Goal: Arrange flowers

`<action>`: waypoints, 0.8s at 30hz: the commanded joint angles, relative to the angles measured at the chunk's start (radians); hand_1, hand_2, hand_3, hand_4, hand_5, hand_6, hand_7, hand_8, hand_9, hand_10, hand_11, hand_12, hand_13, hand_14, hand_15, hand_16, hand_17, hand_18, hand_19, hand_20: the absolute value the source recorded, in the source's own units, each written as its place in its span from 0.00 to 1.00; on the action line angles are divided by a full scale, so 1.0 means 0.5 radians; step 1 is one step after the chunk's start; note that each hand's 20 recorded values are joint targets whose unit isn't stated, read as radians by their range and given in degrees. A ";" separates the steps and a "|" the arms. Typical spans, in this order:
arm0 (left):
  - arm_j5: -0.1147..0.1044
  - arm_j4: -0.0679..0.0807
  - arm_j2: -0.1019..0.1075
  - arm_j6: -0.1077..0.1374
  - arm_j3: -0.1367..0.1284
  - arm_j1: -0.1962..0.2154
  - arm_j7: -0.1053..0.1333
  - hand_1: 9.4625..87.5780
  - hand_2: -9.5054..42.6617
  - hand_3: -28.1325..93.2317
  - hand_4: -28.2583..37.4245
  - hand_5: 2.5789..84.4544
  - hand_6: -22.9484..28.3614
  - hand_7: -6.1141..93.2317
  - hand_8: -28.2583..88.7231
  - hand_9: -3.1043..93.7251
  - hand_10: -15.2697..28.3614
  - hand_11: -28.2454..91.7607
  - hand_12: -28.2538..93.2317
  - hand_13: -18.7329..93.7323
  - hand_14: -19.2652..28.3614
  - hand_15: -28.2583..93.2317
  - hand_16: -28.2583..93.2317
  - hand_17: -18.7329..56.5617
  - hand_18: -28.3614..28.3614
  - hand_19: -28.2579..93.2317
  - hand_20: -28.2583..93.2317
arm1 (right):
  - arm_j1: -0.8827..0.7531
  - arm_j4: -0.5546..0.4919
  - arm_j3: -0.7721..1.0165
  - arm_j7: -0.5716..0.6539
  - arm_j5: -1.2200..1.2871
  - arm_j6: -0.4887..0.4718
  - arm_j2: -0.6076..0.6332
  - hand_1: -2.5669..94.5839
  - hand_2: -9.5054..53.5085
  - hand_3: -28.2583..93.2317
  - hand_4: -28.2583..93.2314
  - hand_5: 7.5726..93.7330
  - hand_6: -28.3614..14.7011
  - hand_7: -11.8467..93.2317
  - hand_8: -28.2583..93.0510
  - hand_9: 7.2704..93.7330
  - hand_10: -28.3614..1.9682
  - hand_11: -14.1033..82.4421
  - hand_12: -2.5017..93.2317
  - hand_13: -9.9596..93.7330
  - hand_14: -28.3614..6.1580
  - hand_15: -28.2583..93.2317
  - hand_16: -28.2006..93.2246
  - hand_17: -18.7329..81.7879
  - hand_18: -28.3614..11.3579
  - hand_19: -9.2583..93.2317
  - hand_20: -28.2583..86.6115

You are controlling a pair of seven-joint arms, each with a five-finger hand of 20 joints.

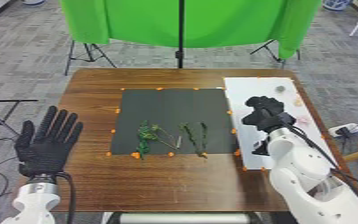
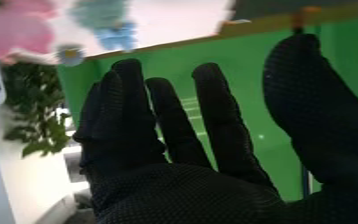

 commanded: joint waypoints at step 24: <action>-0.011 0.005 -0.015 0.011 0.001 0.056 -0.007 0.17 0.45 0.86 0.00 0.48 0.62 0.14 0.17 0.40 0.67 0.36 0.31 0.39 0.72 0.44 0.19 0.15 0.72 0.47 0.32 | 0.136 0.194 -0.128 -0.013 -0.176 0.350 -0.008 0.68 0.00 0.83 0.00 0.82 0.66 0.37 0.21 0.92 0.55 0.28 0.46 0.74 0.51 0.73 0.57 0.53 0.13 1.00 0.69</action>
